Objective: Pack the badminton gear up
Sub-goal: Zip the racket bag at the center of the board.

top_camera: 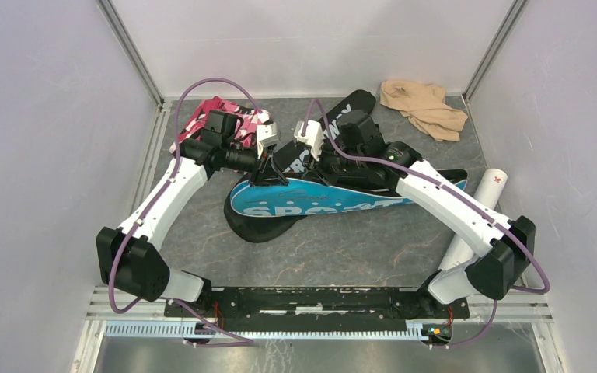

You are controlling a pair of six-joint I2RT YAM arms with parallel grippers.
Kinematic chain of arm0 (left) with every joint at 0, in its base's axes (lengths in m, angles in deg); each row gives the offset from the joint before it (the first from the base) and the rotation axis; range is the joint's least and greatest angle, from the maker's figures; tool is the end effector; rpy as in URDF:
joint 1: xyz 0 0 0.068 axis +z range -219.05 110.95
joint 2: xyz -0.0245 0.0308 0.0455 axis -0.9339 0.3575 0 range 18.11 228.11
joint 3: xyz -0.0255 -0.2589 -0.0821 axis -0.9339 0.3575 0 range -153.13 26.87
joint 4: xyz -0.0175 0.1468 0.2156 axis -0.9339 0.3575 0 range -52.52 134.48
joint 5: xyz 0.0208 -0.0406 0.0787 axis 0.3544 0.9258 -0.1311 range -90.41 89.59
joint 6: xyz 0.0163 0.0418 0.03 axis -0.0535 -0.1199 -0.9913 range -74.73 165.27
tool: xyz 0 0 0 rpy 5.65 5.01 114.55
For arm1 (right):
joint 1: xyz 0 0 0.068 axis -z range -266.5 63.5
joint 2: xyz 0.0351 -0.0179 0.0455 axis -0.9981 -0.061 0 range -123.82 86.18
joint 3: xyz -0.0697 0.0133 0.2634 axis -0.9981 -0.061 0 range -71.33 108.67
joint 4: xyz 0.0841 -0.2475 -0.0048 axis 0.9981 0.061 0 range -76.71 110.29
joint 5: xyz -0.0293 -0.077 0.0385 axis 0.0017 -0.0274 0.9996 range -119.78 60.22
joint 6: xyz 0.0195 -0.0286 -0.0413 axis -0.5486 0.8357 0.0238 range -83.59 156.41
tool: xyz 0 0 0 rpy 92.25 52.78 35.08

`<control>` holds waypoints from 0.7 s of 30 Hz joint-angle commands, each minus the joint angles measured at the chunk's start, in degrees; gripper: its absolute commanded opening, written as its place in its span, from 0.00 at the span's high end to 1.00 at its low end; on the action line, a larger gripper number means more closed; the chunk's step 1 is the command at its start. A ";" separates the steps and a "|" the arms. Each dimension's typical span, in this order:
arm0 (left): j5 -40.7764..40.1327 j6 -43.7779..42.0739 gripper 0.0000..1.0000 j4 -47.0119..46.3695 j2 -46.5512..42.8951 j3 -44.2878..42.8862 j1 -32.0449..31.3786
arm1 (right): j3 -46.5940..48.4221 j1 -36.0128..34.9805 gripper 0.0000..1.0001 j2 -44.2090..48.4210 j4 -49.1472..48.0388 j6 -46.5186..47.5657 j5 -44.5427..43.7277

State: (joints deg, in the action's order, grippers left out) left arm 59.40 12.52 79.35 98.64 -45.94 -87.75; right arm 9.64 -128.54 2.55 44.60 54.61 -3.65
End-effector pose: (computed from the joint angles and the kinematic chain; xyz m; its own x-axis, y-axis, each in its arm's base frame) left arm 0.2619 -0.1211 0.3305 -0.2321 0.3659 -0.9013 0.9722 0.1175 -0.2026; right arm 0.2316 0.2301 0.3653 -0.1220 -0.4874 -0.8646 -0.9584 0.2843 -0.0250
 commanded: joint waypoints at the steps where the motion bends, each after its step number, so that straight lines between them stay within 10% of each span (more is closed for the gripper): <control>1: -1.34 2.09 0.98 0.85 0.42 -1.98 0.46 | 2.63 -1.05 0.71 -0.74 -0.75 -0.53 -2.35; 12: -1.45 2.08 0.98 0.88 0.50 -1.98 0.42 | 2.65 -2.41 0.72 -1.26 0.21 0.76 -3.89; 21: -1.93 2.00 0.98 0.86 0.33 -2.10 0.42 | 4.56 -2.71 0.96 -1.45 2.58 3.64 -6.91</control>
State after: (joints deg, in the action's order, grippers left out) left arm 58.90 12.54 79.37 98.67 -46.10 -87.75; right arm 10.95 -130.95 1.56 45.93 56.29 -8.02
